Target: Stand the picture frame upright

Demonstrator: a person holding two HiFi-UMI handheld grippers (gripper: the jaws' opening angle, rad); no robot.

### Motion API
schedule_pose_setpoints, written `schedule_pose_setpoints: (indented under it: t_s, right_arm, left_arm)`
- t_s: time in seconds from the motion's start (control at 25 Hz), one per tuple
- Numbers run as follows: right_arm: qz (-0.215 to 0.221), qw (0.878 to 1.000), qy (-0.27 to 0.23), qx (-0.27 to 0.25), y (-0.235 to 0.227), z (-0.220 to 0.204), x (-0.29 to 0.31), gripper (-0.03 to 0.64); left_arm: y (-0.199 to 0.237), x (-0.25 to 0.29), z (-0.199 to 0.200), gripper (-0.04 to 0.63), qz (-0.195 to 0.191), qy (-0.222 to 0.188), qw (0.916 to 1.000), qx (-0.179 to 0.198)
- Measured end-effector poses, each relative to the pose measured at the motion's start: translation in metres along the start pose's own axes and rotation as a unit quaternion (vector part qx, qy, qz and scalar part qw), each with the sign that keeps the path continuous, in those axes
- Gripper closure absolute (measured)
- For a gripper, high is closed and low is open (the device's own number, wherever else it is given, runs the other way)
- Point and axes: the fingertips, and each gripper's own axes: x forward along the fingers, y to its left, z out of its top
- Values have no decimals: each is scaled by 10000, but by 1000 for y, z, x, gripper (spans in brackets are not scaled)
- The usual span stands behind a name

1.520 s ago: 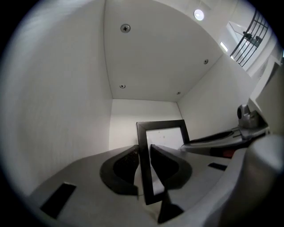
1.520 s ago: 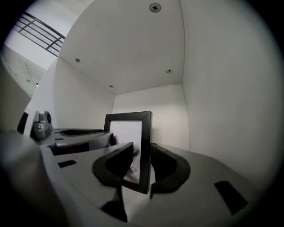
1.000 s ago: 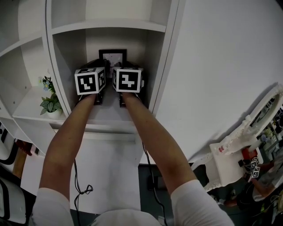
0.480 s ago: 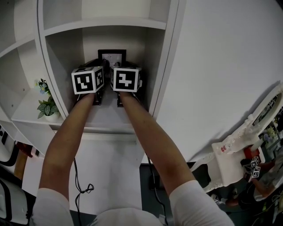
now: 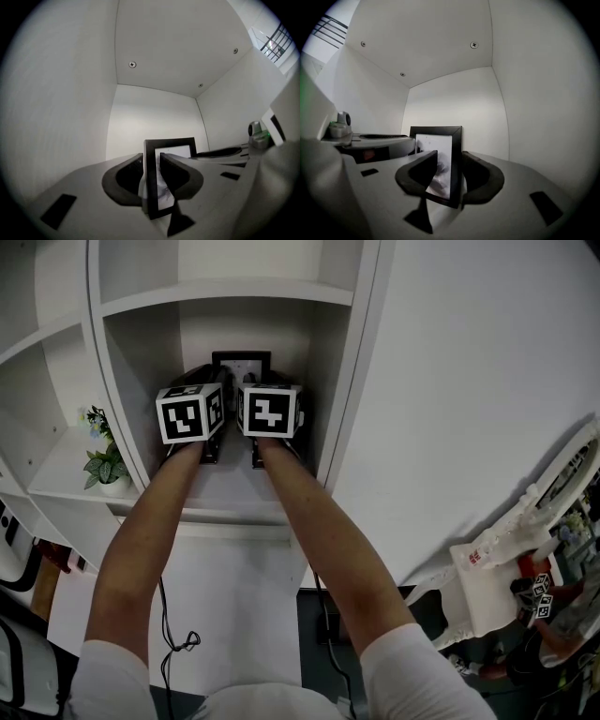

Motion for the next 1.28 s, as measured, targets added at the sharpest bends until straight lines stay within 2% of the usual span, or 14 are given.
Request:
schedule_pose_setpoints:
  t_s: [0.24, 0.48, 0.64, 0.8, 1.0, 1.12, 1.28]
  right_arm:
    - [-36, 9999, -83, -45, -2, 3, -5, 454]
    - [-51, 9983, -428, -400, 6, 14, -18, 456]
    - [40, 9958, -644, -645, 18, 22, -30, 479]
    - [118, 9953, -721, -636, 28, 26, -47, 511]
    - [183, 9926, -934, -757, 37, 36, -76, 609]
    - [308, 9909, -1092, -725, 43, 40, -99, 609]
    - [534, 9857, -1392, -789, 61, 49, -134, 609]
  left_arm:
    - [0, -6, 5, 472, 46, -111, 9999, 58]
    - [-8, -25, 20, 471, -28, -556, 9983, 186]
    - [-11, -42, 29, 471, 11, -804, 9964, 258]
    - [-15, -57, 33, 472, 21, -877, 9957, 301]
    - [-23, -81, 38, 536, 38, -945, 9947, 412]
    - [-31, -101, 43, 565, -25, -1041, 9936, 428]
    - [-49, -139, 54, 577, -294, -1335, 9892, 528]
